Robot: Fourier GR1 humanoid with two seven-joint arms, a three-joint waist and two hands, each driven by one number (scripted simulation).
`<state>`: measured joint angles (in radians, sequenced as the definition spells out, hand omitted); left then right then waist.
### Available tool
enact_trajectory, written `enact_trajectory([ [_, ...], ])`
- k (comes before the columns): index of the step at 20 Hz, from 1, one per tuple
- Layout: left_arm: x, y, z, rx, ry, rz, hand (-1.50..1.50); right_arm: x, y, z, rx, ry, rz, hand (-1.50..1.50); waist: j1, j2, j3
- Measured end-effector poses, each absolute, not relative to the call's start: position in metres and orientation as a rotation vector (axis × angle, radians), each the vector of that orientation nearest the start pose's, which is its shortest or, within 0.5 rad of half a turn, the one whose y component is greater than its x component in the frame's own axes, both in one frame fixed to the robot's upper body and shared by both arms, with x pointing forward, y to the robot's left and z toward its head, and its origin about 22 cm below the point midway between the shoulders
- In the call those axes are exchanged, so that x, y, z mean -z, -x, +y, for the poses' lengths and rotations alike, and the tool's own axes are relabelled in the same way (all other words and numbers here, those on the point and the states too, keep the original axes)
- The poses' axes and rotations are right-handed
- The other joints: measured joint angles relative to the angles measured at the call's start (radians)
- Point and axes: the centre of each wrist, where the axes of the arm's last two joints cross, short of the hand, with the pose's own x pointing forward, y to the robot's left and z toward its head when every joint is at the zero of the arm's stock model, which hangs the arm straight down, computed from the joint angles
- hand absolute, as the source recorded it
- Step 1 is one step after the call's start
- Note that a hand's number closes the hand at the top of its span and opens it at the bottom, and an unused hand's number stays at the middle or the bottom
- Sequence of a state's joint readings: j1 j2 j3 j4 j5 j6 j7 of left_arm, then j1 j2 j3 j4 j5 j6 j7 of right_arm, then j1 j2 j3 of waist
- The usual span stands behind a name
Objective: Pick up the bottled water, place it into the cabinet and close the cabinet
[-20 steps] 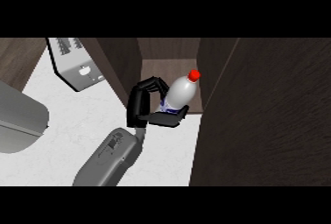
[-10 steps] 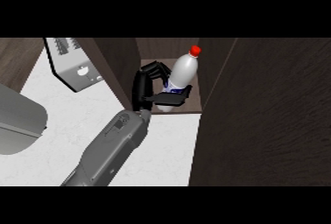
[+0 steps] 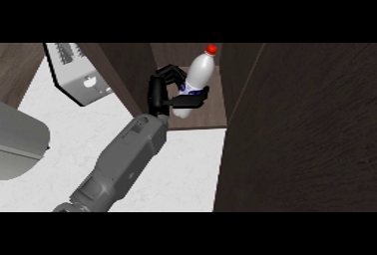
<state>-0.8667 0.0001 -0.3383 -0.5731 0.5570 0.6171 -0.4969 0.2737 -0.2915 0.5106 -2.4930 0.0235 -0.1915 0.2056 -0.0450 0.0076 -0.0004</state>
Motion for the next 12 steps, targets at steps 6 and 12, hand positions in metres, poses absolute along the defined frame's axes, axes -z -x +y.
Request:
enact_trajectory([
  [6, -0.012, -0.406, 0.091, -0.083, -0.273, -1.745, 1.50, -0.154, -0.110, -0.188, -0.247, -0.238, -1.938, -1.50, -0.005, 0.004, 0.000],
  [12, -0.015, -0.416, 0.097, -0.047, -0.360, -1.760, -1.50, -0.154, -0.111, -0.192, -0.266, -0.235, -1.953, -1.50, -0.014, 0.008, 0.000],
])
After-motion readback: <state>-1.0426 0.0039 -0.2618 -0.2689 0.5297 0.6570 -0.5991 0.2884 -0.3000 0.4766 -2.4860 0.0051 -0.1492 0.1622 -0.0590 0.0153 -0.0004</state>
